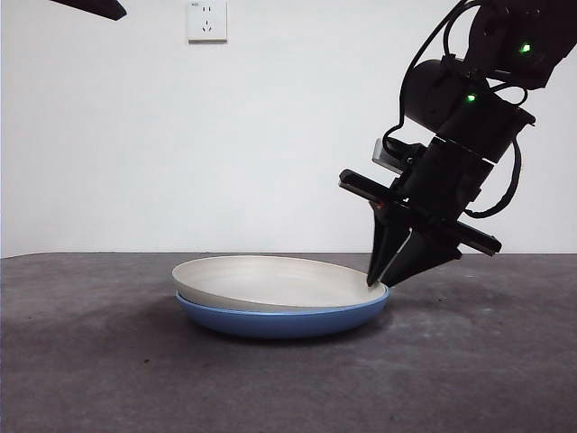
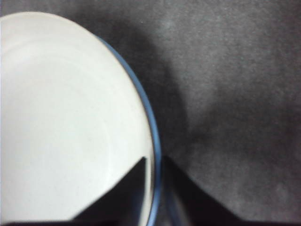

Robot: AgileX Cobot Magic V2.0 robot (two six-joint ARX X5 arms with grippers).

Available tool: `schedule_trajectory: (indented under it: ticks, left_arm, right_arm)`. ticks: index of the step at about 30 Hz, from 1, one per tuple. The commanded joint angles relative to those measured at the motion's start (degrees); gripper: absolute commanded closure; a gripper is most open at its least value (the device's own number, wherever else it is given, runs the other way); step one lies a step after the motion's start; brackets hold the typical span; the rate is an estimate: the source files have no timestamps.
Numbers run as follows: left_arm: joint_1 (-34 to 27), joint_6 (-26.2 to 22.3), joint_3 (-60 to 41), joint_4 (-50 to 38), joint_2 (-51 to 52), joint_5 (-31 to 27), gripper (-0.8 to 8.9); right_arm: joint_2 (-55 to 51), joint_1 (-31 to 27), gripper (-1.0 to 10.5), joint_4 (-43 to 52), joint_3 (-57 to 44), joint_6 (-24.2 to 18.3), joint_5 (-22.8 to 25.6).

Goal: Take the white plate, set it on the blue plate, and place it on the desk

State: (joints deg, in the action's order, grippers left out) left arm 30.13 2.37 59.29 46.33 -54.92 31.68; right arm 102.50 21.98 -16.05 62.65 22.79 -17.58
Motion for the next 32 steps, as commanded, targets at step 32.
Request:
schedule_trajectory:
  ticks: [32]
  left_arm:
    - [0.31, -0.83, 0.55, 0.44, -0.39, 0.22, 5.10]
  right_arm:
    - [-41.46, 3.02, 6.1, -30.56, 1.14, -13.42, -1.92]
